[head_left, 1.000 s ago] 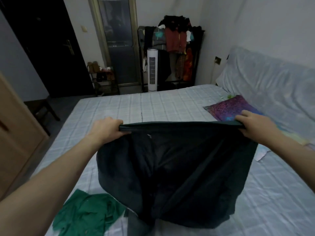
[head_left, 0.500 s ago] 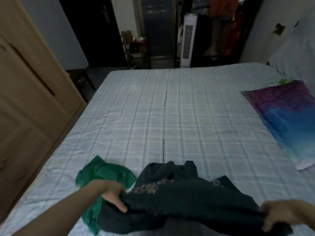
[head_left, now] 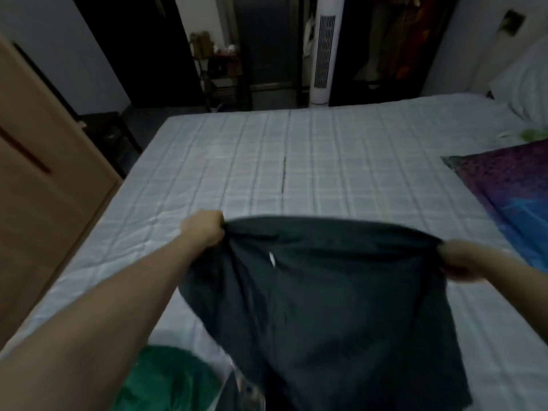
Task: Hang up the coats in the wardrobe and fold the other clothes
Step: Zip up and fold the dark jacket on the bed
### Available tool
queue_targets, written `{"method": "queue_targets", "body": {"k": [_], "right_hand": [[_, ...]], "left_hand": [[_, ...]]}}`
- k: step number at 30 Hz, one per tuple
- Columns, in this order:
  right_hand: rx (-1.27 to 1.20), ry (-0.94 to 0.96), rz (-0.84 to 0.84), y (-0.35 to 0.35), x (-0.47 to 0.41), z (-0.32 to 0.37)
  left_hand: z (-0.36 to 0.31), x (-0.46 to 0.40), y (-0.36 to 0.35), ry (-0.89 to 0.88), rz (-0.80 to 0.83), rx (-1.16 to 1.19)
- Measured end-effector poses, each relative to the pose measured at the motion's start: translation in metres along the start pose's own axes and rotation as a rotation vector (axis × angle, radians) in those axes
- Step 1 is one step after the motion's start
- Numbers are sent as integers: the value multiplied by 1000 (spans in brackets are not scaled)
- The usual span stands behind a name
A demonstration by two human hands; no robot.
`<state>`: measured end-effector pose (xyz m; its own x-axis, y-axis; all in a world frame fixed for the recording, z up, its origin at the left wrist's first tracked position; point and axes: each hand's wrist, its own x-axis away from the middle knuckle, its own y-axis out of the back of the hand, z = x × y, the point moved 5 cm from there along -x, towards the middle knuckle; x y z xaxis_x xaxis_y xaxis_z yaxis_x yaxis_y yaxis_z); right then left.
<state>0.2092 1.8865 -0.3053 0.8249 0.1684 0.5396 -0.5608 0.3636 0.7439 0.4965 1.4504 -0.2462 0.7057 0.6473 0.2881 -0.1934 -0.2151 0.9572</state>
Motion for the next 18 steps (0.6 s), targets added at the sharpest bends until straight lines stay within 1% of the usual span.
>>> {"method": "queue_targets", "body": {"k": [1, 2, 3, 4, 5, 6, 7, 8, 9, 11, 12, 13, 15, 16, 17, 18], "right_hand": [[-286, 39, -29, 15, -15, 45], [-423, 136, -125, 25, -34, 86], [-603, 241, -150, 27, -46, 129], [-743, 318, -129, 15, -52, 160], [-717, 411, -142, -3, -48, 181], [-581, 527, -198, -23, -41, 194], [-458, 659, -252, -45, -38, 195], [-334, 745, -289, -70, -38, 184], [-233, 772, -298, -100, -34, 164], [-113, 734, -277, -153, -27, 107], [-56, 696, -213, -177, -23, 79], [36, 637, -101, -203, -22, 49], [238, 556, 130, -248, -15, 0], [299, 559, 182, -262, -13, -16], [312, 564, 178, -270, -11, -22], [277, 564, 123, -273, -9, -21]], "left_hand": [[-13, -33, 38, 55, -172, 105], [-31, -59, 71, 72, -333, 185], [-49, -77, 89, 41, -444, 249], [-67, -85, 93, -8, -507, 319], [-83, -87, 84, -91, -567, 344], [-99, -84, 73, -210, -655, 342], [-110, -76, 56, -318, -731, 328], [-116, -65, 29, -426, -758, 308], [-119, -48, -5, -523, -746, 300], [-107, -11, -84, -647, -625, 302], [-96, 6, -123, -668, -531, 283], [-82, 21, -161, -669, -432, 245], [-52, 44, -225, -613, -263, 231], [-37, 52, -250, -544, -196, 274], [-24, 58, -267, -462, -143, 327], [-16, 62, -279, -390, -105, 364]]}}
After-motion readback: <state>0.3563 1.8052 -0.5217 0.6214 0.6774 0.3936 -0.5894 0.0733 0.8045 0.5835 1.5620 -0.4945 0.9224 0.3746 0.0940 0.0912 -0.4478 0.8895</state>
